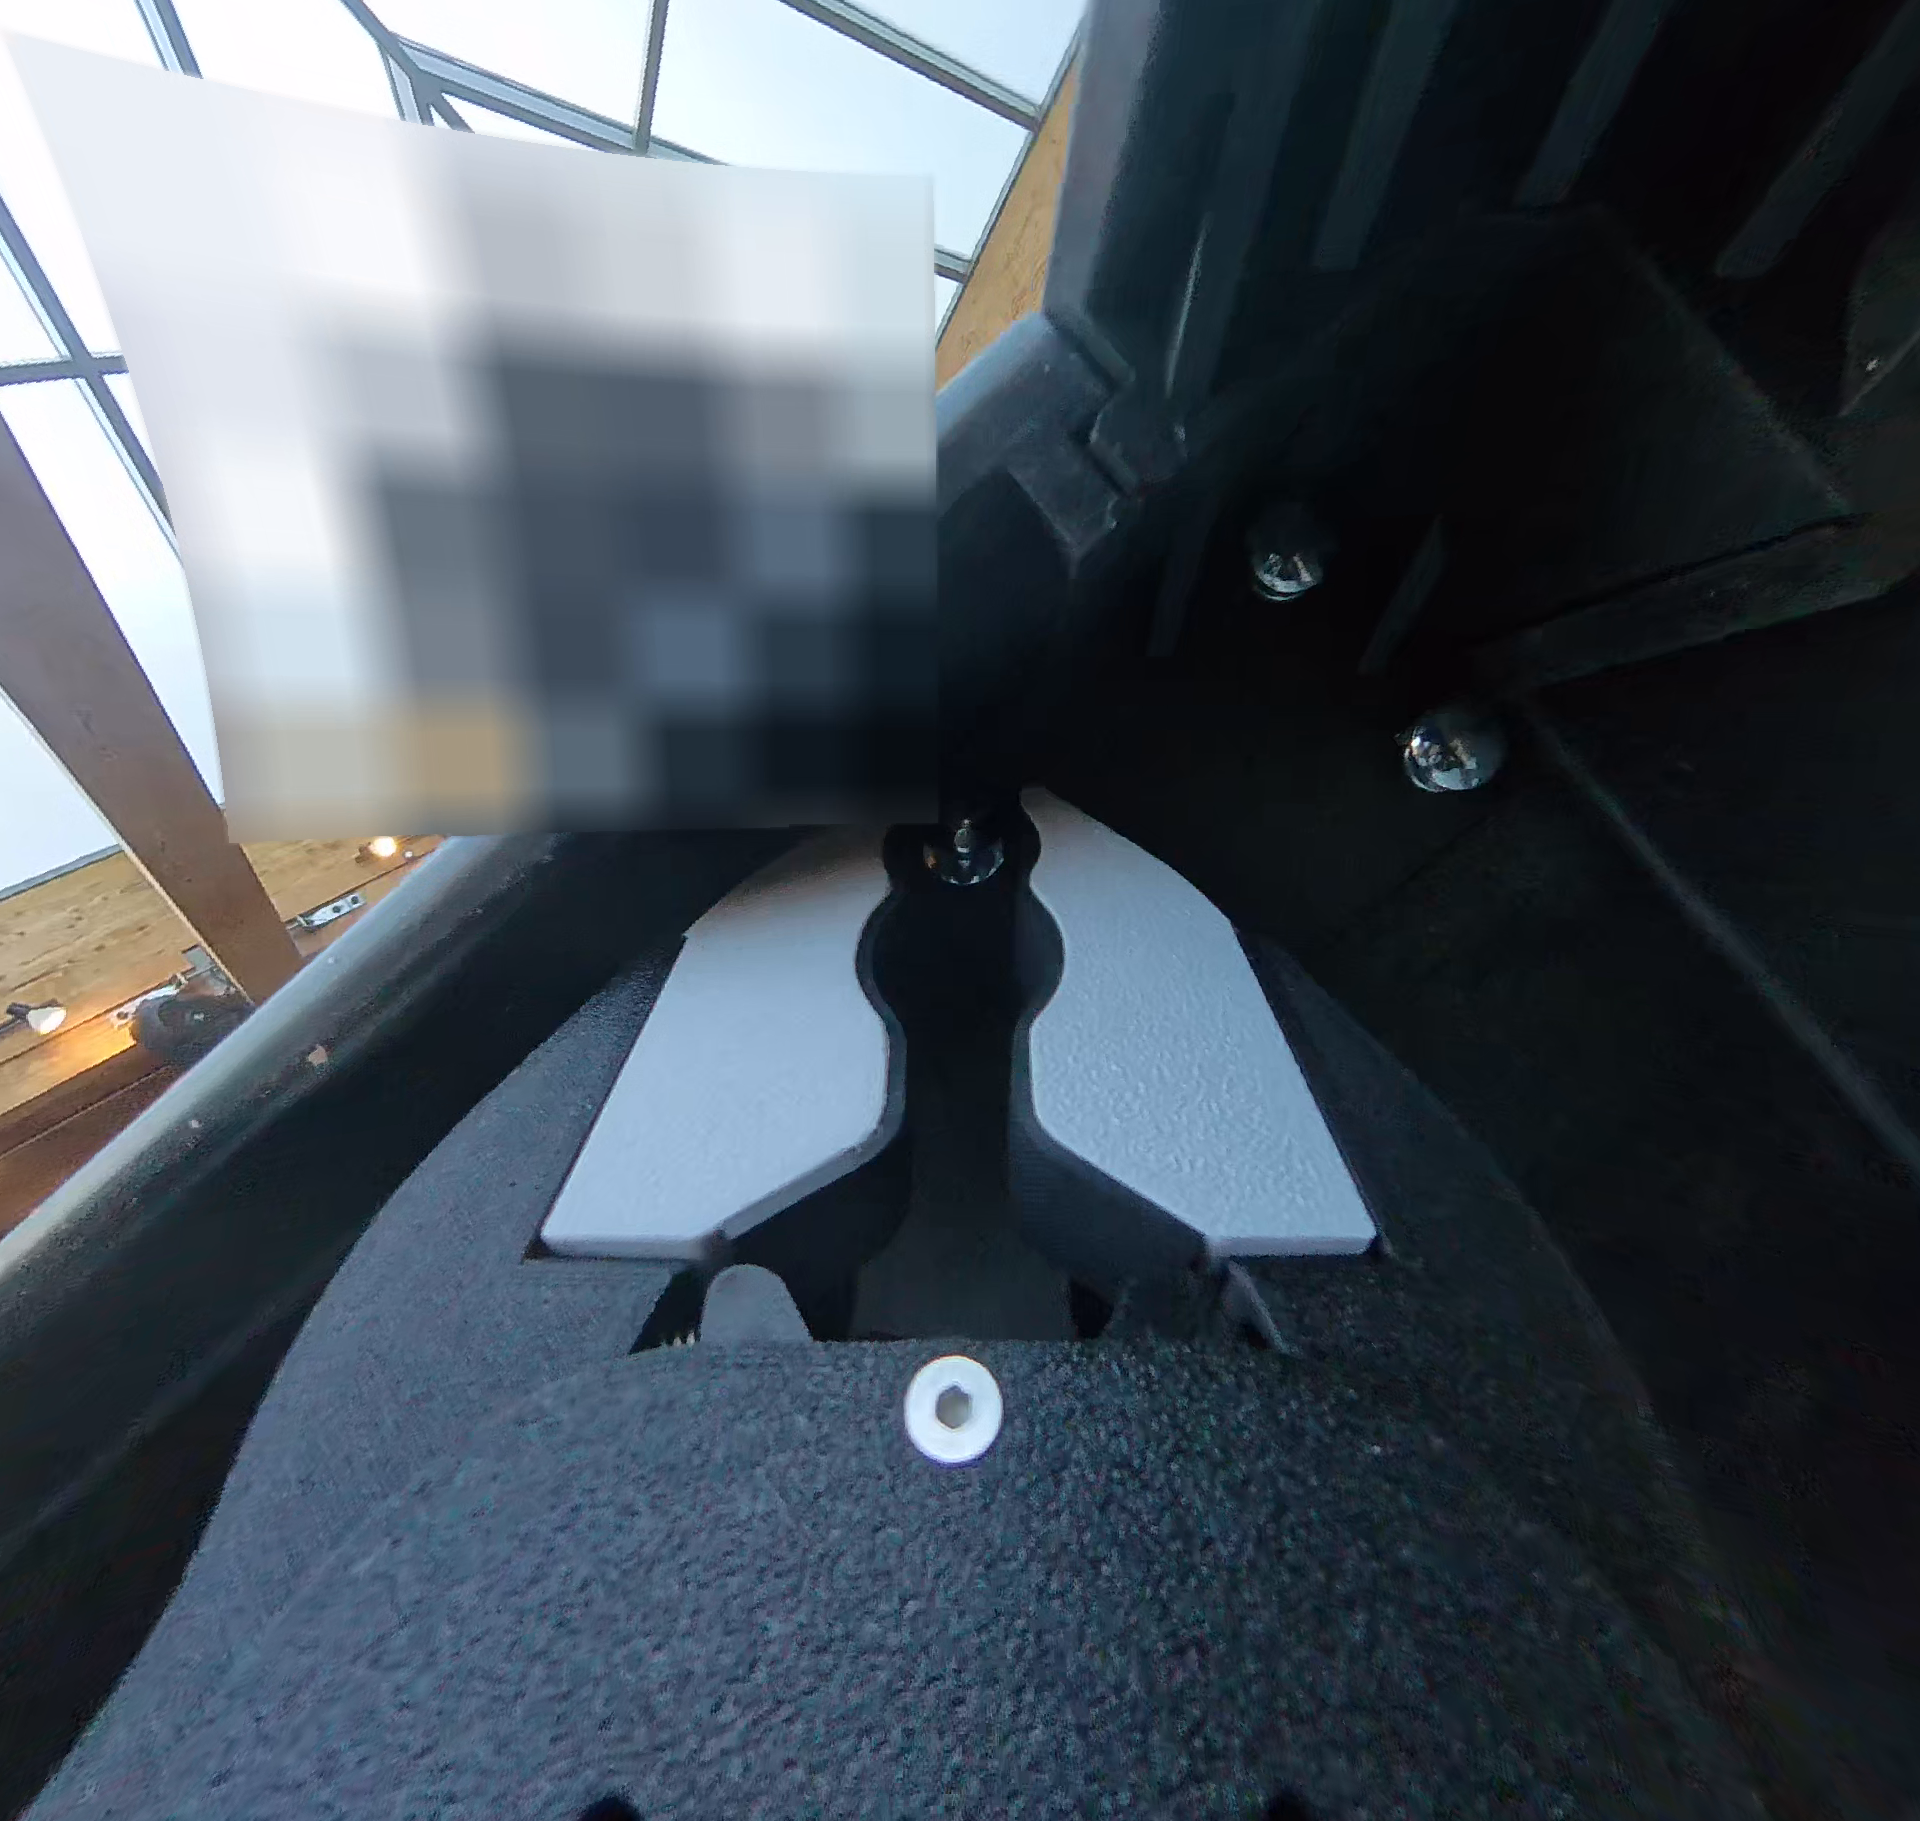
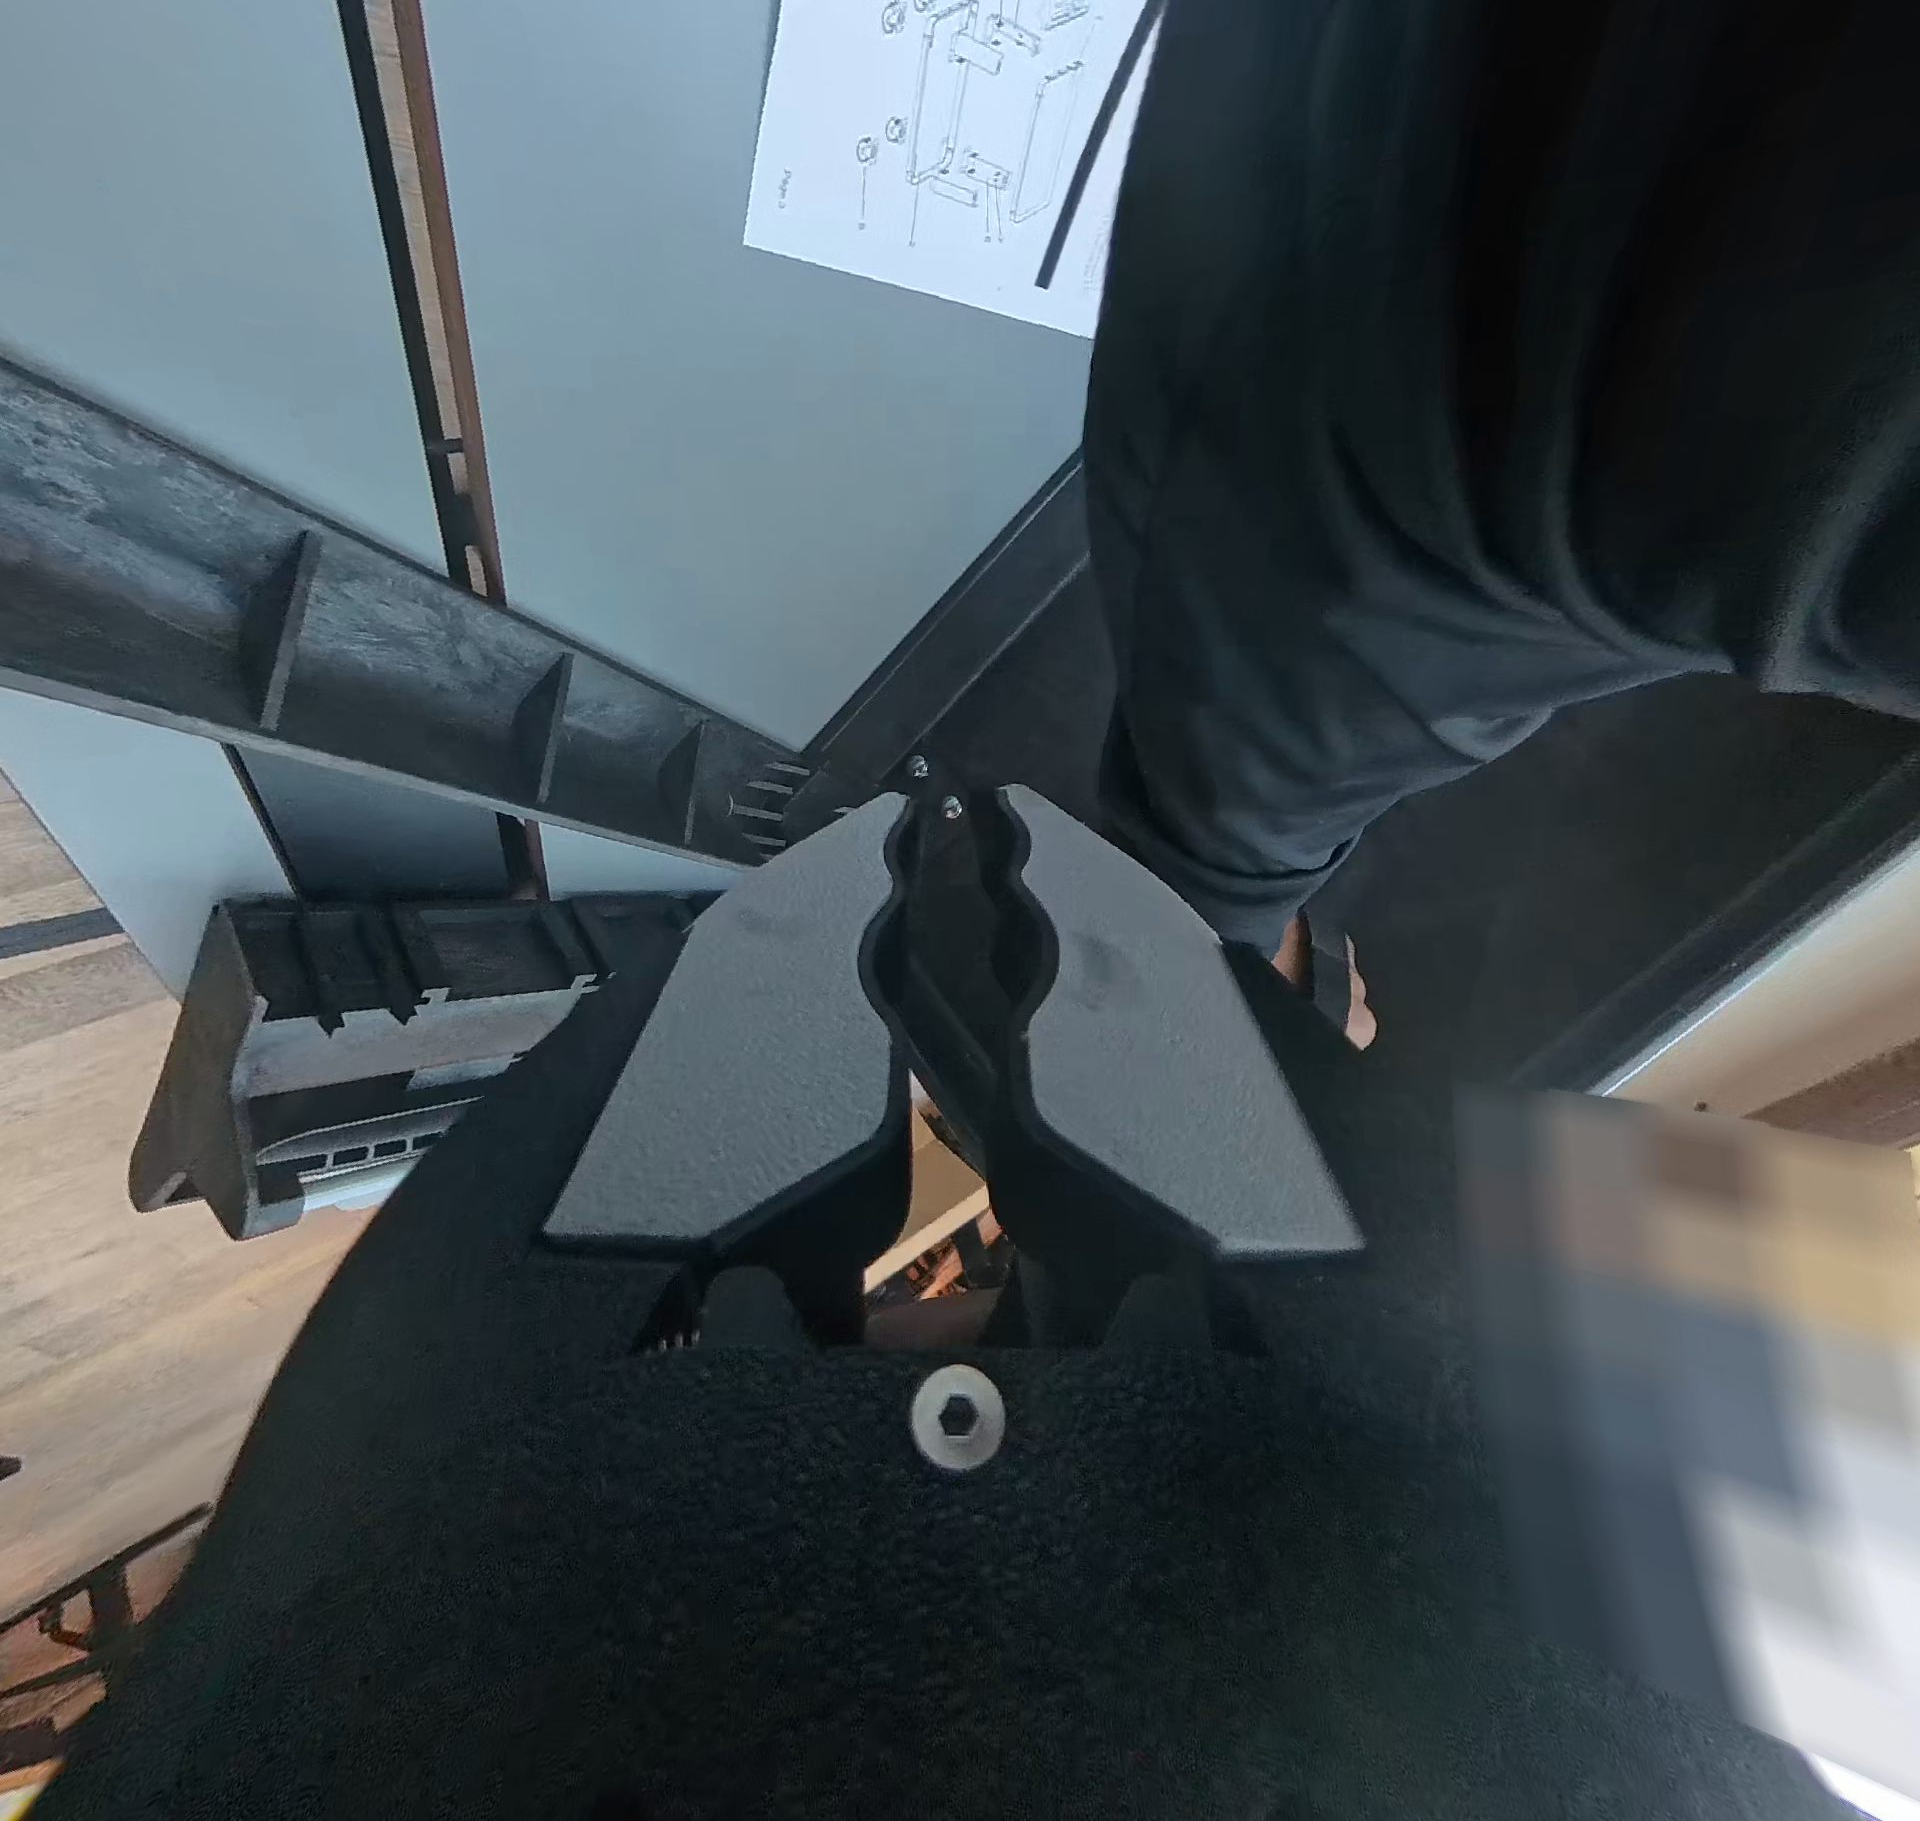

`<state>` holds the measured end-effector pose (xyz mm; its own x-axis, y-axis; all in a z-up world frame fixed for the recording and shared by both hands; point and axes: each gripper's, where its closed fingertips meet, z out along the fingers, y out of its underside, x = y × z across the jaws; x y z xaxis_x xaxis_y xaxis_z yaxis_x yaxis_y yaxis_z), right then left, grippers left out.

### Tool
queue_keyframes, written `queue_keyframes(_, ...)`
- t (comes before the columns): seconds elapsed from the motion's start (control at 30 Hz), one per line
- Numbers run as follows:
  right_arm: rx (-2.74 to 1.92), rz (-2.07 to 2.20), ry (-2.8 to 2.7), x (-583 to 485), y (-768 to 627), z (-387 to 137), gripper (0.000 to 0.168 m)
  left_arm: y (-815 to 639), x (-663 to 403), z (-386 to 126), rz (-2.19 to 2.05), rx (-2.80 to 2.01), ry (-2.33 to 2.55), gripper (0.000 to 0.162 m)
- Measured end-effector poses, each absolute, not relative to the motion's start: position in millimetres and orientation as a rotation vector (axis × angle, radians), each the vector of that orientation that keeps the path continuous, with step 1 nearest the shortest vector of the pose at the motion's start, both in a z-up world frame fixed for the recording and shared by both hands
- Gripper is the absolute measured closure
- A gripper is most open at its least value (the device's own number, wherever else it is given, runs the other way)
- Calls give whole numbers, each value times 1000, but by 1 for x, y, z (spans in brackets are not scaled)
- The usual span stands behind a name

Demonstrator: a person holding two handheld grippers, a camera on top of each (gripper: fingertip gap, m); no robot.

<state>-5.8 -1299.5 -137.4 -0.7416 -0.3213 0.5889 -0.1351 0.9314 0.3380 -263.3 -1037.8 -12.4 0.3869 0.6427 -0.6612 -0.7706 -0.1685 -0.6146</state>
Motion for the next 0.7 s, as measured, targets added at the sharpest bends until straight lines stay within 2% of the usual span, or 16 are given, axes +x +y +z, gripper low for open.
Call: queue_keyframes(0.7, 316, -354, -2409, -6, -1299, -136, 154, -1035, -266, -12, 1250, -1156, 192, 147)
